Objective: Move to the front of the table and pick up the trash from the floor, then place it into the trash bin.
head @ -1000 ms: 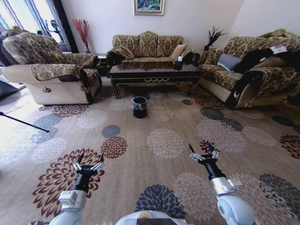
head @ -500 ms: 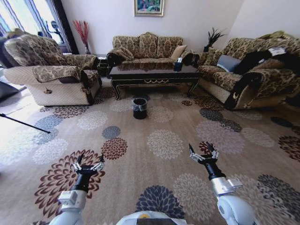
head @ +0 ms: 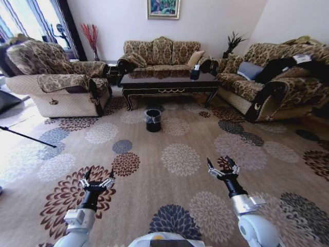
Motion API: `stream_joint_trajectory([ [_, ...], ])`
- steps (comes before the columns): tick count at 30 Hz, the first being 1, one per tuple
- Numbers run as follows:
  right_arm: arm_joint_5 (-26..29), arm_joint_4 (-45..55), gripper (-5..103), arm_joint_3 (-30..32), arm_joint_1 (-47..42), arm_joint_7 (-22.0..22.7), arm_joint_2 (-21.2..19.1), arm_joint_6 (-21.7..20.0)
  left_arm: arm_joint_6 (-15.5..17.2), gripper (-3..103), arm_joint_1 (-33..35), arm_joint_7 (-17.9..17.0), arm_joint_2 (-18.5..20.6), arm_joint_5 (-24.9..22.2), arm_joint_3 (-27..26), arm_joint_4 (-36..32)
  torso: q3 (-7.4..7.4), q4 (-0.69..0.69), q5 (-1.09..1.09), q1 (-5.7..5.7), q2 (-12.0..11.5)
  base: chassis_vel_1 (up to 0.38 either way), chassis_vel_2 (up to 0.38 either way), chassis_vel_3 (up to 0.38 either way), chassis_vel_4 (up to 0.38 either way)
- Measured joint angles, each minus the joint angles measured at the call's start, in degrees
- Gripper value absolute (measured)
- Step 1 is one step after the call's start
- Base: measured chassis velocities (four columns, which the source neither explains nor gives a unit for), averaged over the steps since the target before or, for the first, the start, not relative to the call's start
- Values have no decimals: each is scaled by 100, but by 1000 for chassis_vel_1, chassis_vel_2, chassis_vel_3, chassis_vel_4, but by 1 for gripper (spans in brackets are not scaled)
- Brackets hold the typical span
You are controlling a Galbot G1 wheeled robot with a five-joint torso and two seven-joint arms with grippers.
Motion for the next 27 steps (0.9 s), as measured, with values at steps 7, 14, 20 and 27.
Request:
stream_joint_trajectory([
  [7, 0, 0, 100, 0, 0, 0, 0, 0, 0, 100, 0, 0, 0, 0, 0, 0, 109, 0, 0, 56, 164, 0, 0, 0, 0],
  [14, 0, 0, 100, 0, 0, 0, 0, 0, 0, 100, 0, 0, 0, 0, 0, 0, 207, 0, 0, 106, 313, 0, 0, 0, 0],
  [20, 0, 0, 100, 0, 0, 0, 0, 0, 0, 100, 0, 0, 0, 0, 0, 0, 294, 0, 0, 155, 448, 0, 0, 0, 0],
  [27, 0, 0, 100, 0, 0, 0, 0, 0, 0, 100, 0, 0, 0, 0, 0, 0, 397, 0, 0, 222, 619, 0, 0, 0, 0],
])
